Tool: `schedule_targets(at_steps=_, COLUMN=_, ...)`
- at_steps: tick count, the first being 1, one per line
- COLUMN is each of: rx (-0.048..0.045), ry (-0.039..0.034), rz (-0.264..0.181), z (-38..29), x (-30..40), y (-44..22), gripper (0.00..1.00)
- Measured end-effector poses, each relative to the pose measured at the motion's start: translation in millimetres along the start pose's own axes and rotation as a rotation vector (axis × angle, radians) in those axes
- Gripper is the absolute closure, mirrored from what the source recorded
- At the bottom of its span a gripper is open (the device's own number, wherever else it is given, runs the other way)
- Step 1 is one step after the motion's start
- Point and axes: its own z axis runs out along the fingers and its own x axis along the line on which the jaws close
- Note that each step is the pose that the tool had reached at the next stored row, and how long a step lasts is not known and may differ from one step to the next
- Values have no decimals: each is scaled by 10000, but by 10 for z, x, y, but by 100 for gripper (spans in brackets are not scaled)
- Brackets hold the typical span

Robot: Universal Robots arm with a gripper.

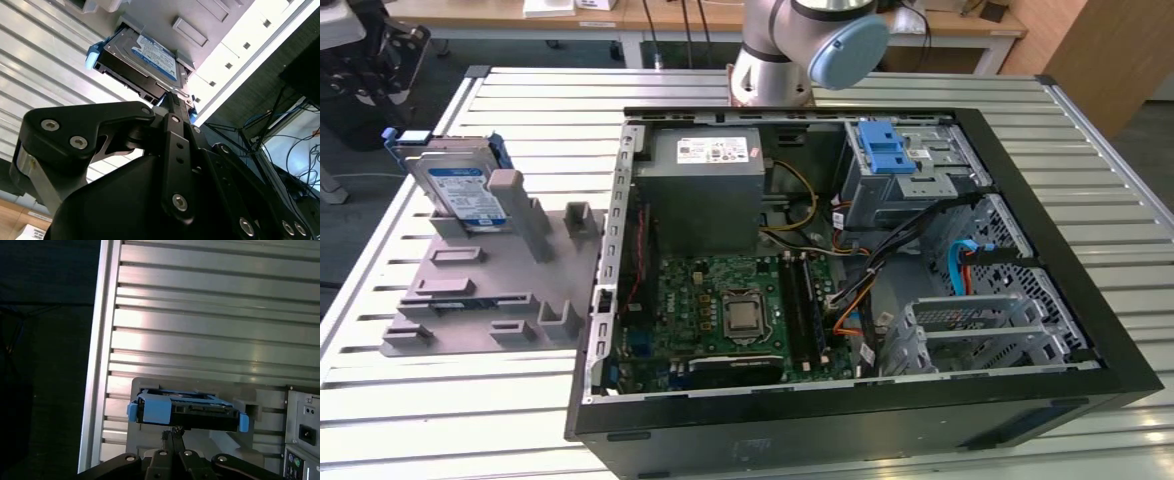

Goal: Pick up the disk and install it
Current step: 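Pick up the disk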

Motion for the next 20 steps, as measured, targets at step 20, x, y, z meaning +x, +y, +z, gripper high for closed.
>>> schedule_targets(at_steps=20, rx=-2, ry=59, rz=-1382, z=0, x=0, y=0, gripper=89)
